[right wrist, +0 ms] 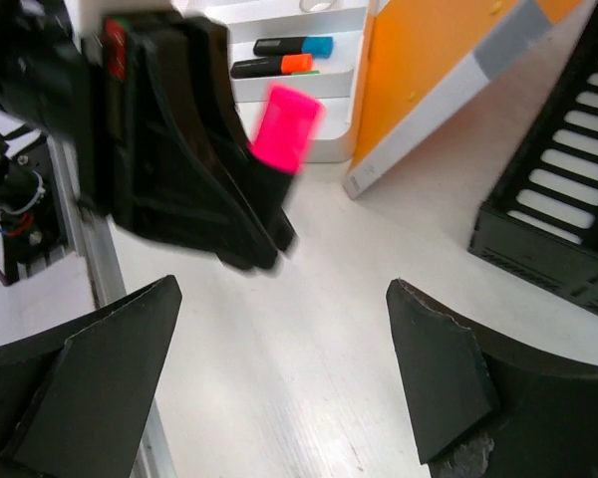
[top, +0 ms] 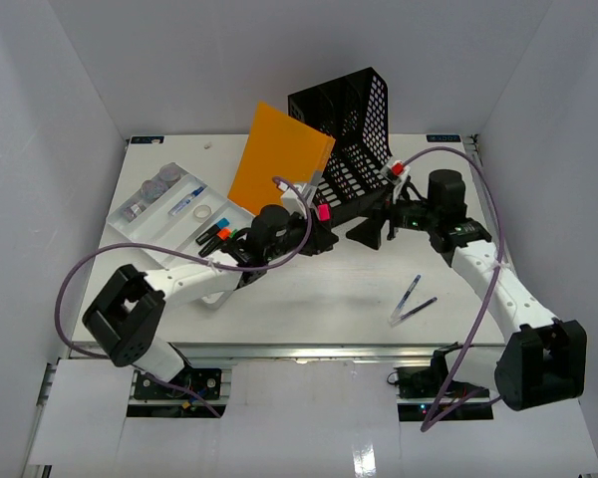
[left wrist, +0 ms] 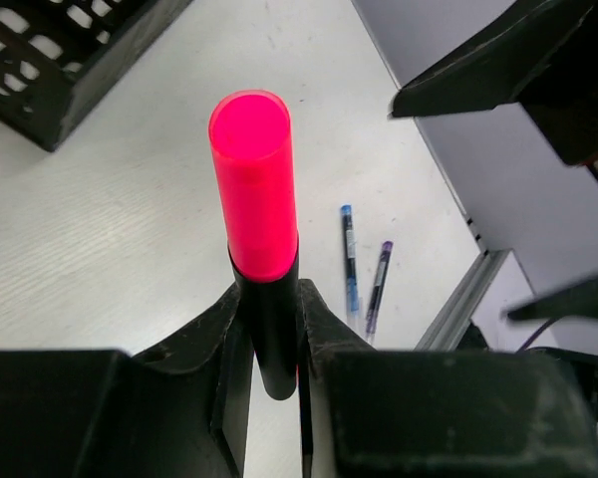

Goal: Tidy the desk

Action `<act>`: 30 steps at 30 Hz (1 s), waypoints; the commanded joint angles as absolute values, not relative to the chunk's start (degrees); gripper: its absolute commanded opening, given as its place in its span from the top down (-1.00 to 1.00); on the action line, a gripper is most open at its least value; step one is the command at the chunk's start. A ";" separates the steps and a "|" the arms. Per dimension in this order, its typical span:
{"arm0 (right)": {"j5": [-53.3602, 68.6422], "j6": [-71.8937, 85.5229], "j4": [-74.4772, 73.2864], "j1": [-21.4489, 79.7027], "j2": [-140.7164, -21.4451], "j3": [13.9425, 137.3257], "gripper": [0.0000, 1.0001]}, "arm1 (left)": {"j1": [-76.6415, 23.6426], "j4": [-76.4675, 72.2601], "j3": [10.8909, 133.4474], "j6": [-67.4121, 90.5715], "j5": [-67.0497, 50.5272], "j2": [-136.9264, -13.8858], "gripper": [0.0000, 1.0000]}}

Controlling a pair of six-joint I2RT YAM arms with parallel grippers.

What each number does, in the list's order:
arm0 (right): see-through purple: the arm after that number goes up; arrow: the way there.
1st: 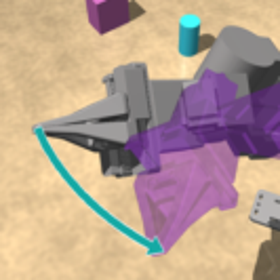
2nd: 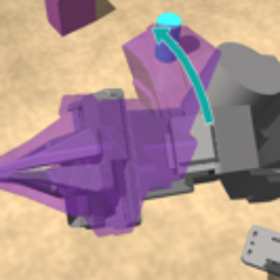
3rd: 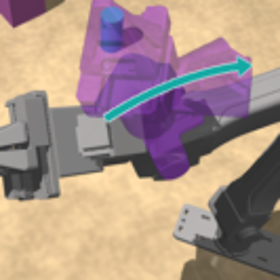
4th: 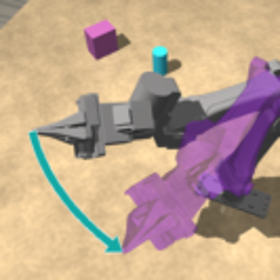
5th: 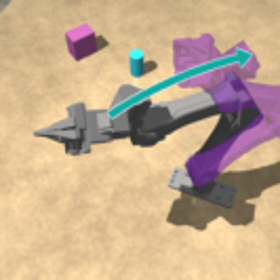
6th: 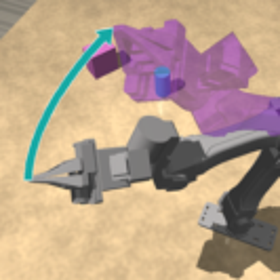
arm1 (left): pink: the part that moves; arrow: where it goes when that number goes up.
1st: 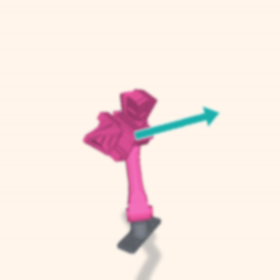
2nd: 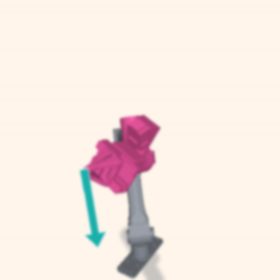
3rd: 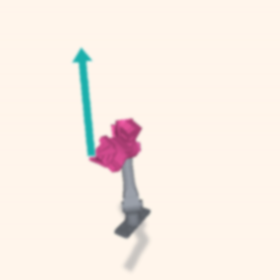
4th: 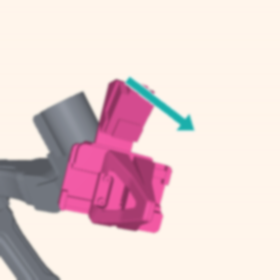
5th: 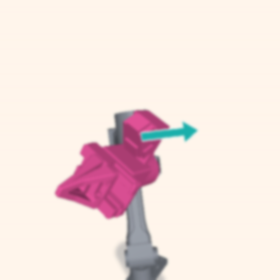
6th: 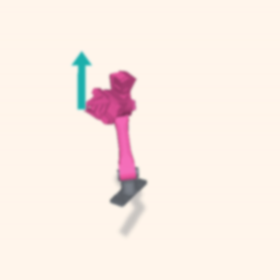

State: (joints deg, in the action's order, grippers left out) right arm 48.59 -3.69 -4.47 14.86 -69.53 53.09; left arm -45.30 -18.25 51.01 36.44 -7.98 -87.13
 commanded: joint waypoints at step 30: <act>70.21 -22.14 -2.28 -7.23 -56.33 36.97 -0.80 | -18.34 20.86 59.27 -13.35 24.09 -90.75 -0.01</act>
